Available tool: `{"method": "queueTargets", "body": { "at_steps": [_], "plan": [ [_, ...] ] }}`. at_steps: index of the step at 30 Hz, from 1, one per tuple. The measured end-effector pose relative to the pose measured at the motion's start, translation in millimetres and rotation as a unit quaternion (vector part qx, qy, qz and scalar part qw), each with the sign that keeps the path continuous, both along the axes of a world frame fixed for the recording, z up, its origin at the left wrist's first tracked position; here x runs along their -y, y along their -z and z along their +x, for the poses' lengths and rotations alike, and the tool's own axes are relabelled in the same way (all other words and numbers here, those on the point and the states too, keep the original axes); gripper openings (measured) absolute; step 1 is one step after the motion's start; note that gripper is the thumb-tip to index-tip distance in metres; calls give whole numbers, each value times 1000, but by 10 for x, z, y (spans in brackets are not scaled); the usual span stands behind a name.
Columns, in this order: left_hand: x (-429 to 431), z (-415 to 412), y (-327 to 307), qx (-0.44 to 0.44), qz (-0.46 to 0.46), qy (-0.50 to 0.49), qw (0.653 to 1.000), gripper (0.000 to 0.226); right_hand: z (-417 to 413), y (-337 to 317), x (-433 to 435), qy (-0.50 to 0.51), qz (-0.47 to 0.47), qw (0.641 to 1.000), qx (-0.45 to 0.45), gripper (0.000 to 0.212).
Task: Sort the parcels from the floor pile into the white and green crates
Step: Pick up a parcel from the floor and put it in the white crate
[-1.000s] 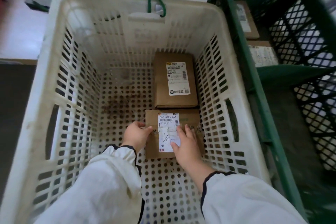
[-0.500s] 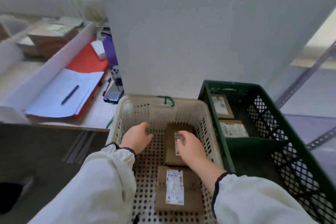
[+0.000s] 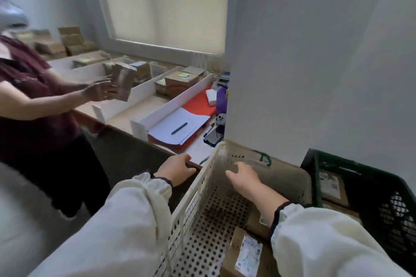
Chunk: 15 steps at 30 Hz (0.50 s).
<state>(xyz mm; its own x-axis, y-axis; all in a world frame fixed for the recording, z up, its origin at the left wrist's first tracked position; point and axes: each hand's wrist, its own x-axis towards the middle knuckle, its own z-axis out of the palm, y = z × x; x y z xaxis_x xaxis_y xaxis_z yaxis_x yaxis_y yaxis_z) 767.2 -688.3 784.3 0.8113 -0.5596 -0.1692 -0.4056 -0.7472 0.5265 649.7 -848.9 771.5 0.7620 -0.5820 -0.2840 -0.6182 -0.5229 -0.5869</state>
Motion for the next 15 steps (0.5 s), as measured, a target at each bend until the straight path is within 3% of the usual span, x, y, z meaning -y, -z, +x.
{"method": "queueTargets", "body": {
  "at_steps": [4, 8, 15],
  "plan": [
    [-576, -230, -102, -5, -57, -94, 994, 44, 57, -79, -336, -40, -72, 996, -17, 47],
    [-1452, -389, -140, -8, -99, -197, 975, 43, 247, -143, -905, -88, -73, 993, -10, 43],
    [-3436, -1054, -170, 11, -127, -416, 900, 45, 396, -309, -2771, -305, -49, 950, 40, 45]
  ]
}}
